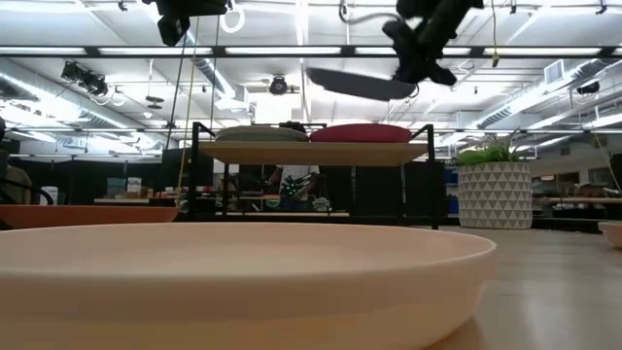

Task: Place and stack plates onto a shelf
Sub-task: Stack the blue plate on top of the pink plate on the shelf, then stack the orange plate on top of the blue plate on the shelf

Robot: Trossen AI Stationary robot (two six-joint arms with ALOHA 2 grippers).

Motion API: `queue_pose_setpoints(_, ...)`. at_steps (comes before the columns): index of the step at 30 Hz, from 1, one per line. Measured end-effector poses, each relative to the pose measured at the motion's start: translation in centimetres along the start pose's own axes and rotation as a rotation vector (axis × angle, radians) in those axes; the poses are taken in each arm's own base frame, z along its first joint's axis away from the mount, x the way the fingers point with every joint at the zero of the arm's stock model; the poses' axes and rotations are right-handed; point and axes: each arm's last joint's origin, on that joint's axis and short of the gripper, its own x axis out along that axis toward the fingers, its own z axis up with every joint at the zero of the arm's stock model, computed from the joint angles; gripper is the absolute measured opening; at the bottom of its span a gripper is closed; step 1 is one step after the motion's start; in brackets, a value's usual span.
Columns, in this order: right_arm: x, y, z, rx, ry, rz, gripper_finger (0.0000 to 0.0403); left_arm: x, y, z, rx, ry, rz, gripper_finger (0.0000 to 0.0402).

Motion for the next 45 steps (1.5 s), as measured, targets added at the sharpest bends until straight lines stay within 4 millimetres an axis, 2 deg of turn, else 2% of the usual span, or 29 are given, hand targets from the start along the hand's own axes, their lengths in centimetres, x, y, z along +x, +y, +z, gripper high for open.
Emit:
queue_pose_setpoints(3, 0.7, -1.9, 0.8, 0.061, 0.029, 0.014, 0.0019, 0.0, 0.0, 0.0, 0.0, 0.0, 0.0, 0.0056)
queue_pose_setpoints(9, 3.5, -4.3, 1.9, 0.089, 0.087, -0.029, 0.002, 0.0, 0.1, 0.1, -0.009, -0.014, 0.028, 0.0056)
queue_pose_setpoints(13, 4.6, -5.6, 2.3, 0.121, 0.115, -0.032, 0.0021, 0.0, 0.1, 0.1, -0.033, -0.014, 0.029, 0.0056)
queue_pose_setpoints(23, 5.1, -6.2, 2.6, 0.11, 0.114, -0.036, 0.0078, 0.0, 0.1, 0.0, -0.046, -0.014, 0.031, 0.0057)
queue_pose_setpoints(28, 4.9, -6.0, 2.6, 0.109, 0.131, 0.009, 0.0094, 0.0, 0.1, 0.1, -0.045, -0.016, 0.037, 0.0057)
queue_pose_setpoints(31, 3.9, -5.5, 3.1, 0.05, 0.122, 0.018, 0.0094, 0.0, 0.1, 0.0, -0.068, -0.013, 0.03, 0.0057)
queue_pose_setpoints(35, 1.3, -3.7, 4.0, -0.08, 0.063, -0.035, 0.0093, 0.0, 0.0, -0.5, -0.132, 0.064, -0.026, 0.0057)
queue_pose_setpoints(38, -1.3, -2.0, 4.7, -0.165, -0.014, -0.074, 0.0093, -0.2, 0.3, -1.9, -0.2, 0.236, -0.019, 0.0057)
queue_pose_setpoints(42, -4.3, 0.5, 5.1, -0.245, -0.123, -0.069, 0.0093, -0.6, 0.9, -4.5, -0.278, 0.502, 0.111, 0.0057)
queue_pose_setpoints(45, -6.3, 2.4, 4.9, -0.291, -0.194, -0.057, 0.0093, -0.6, 1.0, -5.7, -0.279, 0.634, 0.177, 0.0057)
